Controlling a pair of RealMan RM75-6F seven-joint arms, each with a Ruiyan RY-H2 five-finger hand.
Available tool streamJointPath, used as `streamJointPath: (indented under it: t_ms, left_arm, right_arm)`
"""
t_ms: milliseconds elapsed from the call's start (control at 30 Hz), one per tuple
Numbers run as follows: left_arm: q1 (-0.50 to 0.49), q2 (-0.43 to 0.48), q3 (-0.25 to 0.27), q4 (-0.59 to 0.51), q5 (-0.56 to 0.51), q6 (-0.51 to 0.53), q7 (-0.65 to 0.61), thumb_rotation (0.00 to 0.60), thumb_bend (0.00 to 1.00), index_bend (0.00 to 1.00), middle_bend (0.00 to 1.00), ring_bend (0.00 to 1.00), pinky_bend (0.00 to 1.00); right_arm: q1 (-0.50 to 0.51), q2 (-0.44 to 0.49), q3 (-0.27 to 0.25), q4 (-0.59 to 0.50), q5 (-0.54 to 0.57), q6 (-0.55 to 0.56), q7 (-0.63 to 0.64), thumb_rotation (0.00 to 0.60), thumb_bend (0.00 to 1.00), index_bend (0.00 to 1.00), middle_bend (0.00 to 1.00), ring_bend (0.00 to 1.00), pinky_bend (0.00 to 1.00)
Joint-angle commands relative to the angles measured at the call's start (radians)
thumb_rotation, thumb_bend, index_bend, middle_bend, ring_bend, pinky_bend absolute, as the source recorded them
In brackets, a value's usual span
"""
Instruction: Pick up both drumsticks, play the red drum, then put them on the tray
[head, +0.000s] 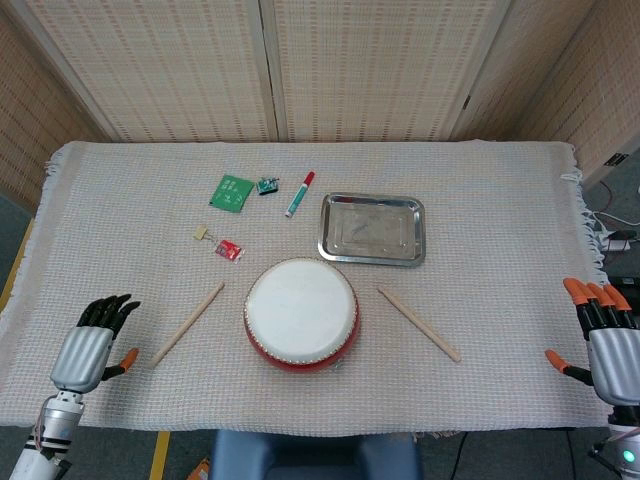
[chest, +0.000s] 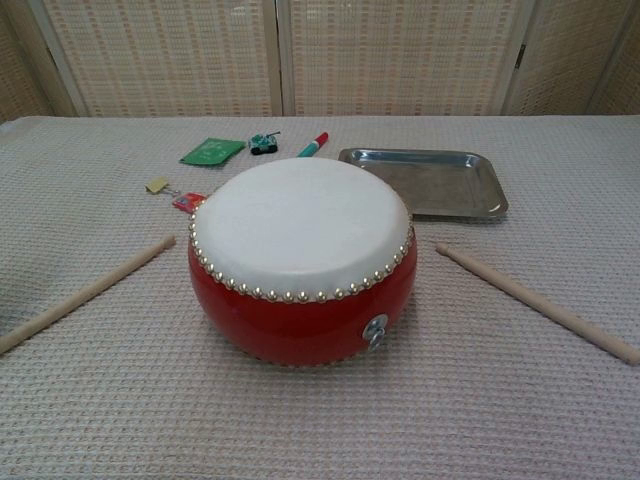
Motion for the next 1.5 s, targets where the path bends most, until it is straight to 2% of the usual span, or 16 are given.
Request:
streamJointPath:
  t_ms: [33, 400, 667, 900, 1033, 1233, 1500]
  left_arm:
    - [-0.045, -0.051, -0.007, -0.026, -0.093, -0.104, 0.025, 0.600, 0.32, 0.16, 0.09, 0.08, 0.11]
    - [-0.082, -0.136, -0.021, 0.024, -0.275, -0.190, 0.142, 0.600, 0.32, 0.15, 0.09, 0.08, 0.11]
    - [-0.099, -0.162, -0.028, 0.050, -0.352, -0.228, 0.137, 0.600, 0.32, 0.18, 0.09, 0.08, 0.11]
    - [-0.109, -0.167, -0.029, 0.081, -0.374, -0.247, 0.109, 0.600, 0.39, 0.37, 0.09, 0.08, 0.11]
    - [-0.111, -0.171, -0.018, 0.103, -0.375, -0.251, 0.111, 0.600, 0.40, 0.41, 0.10, 0.08, 0.11]
    - [-0.104, -0.175, -0.003, 0.135, -0.347, -0.236, 0.089, 0.600, 0.43, 0.51, 0.15, 0.08, 0.11]
    - [-0.080, -0.155, 0.026, 0.176, -0.268, -0.199, 0.018, 0.600, 0.43, 0.64, 0.22, 0.10, 0.11]
  right_arm:
    - [0.002, -0.001, 0.000, 0.001, 0.003, -0.004, 0.001, 0.600, 0.02, 0.00, 0.10, 0.00, 0.11]
    - [0.008, -0.001, 0.003, 0.003, 0.008, -0.016, 0.003, 0.600, 0.02, 0.00, 0.10, 0.00, 0.11]
    - [0.013, -0.004, 0.006, 0.006, 0.009, -0.020, 0.004, 0.600, 0.02, 0.00, 0.10, 0.00, 0.11]
    - [0.015, -0.006, 0.007, 0.009, 0.010, -0.022, 0.007, 0.600, 0.02, 0.00, 0.10, 0.00, 0.11]
    - [0.014, -0.006, 0.007, 0.009, 0.010, -0.020, 0.010, 0.600, 0.02, 0.00, 0.10, 0.00, 0.11]
    - [0.016, -0.004, 0.005, 0.006, 0.008, -0.023, 0.011, 0.600, 0.02, 0.00, 0.10, 0.00, 0.11]
    - [0.017, -0.002, 0.003, -0.003, 0.004, -0.023, 0.009, 0.600, 0.02, 0.00, 0.10, 0.00, 0.11]
